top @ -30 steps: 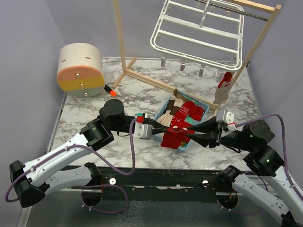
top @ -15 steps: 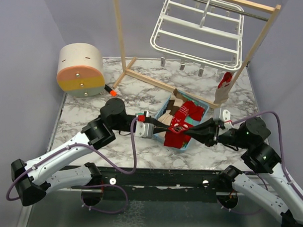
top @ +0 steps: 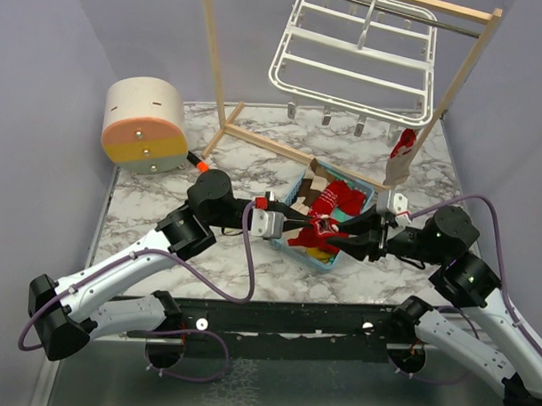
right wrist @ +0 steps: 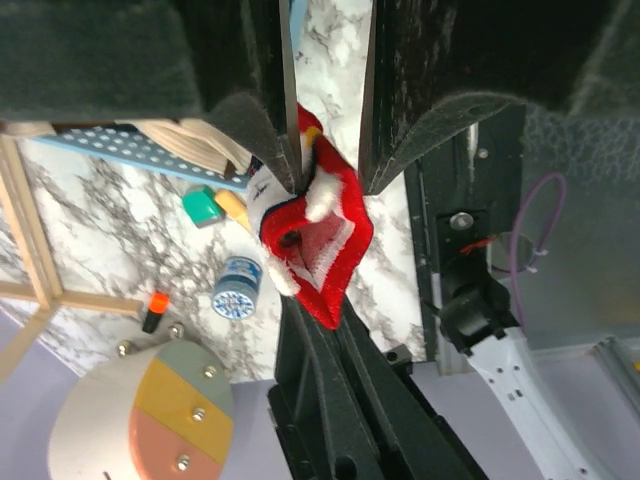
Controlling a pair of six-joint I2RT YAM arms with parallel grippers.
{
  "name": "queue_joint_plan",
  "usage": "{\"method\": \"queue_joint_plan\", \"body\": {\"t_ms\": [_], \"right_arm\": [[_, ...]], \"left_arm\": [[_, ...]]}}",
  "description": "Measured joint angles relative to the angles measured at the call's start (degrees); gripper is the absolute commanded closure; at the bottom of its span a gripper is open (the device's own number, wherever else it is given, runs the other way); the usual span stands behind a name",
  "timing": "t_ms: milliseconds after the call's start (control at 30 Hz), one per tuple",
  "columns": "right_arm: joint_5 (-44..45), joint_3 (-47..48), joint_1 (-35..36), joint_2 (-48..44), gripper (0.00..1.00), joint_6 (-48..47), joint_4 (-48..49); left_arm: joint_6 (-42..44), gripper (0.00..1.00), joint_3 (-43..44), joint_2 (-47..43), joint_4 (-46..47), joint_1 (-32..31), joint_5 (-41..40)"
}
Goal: Clip the socks to the hanger
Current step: Pick up the sock from the bin, then move the hanger to the clothesline.
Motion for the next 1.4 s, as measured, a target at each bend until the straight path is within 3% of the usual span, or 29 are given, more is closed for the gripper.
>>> {"method": "queue_joint_plan", "body": {"t_ms": [100, 200, 333, 433, 800, 1133, 1400], "right_arm": [[4.3, 3.1, 0.0, 0.0, 0.55, -1.1, -5.4], [11.6, 7.5, 0.0, -0.2, 0.62, -0.9, -9.9], [24.0, 12.6, 0.0, -1.8, 0.42, 1.7, -14.1], [32.2, 16.5, 0.0, -1.7, 0.35, 3.8, -16.7], [53.9, 23.6, 0.0, 1.4, 0.34, 12.8, -20.3], [65.3, 25.7, 0.0, 4.3, 0.34, 15.6, -19.2], [68.5, 26.8, 0.0, 10.0, 0.37, 18.5, -17.2]], "left_arm": [[0.0, 1.0, 0.0, 0.0, 0.2, -0.1, -1.3], [0.1, 1.0, -0.3, -0.1, 0.5, -0.2, -2.9], [-1.0, 1.0, -2.3, -0.9, 1.0, -0.2, -5.6], [-2.6, 1.0, -3.1, -0.9, 1.4, -0.2, -7.1], [-9.6, 1.0, -2.9, 1.4, 5.6, -0.3, -13.5], [-14.7, 1.0, -2.0, 5.6, 9.0, -0.3, -18.4], [-16.5, 1.0, -2.0, 7.1, 11.6, -0.3, -18.5]]}}
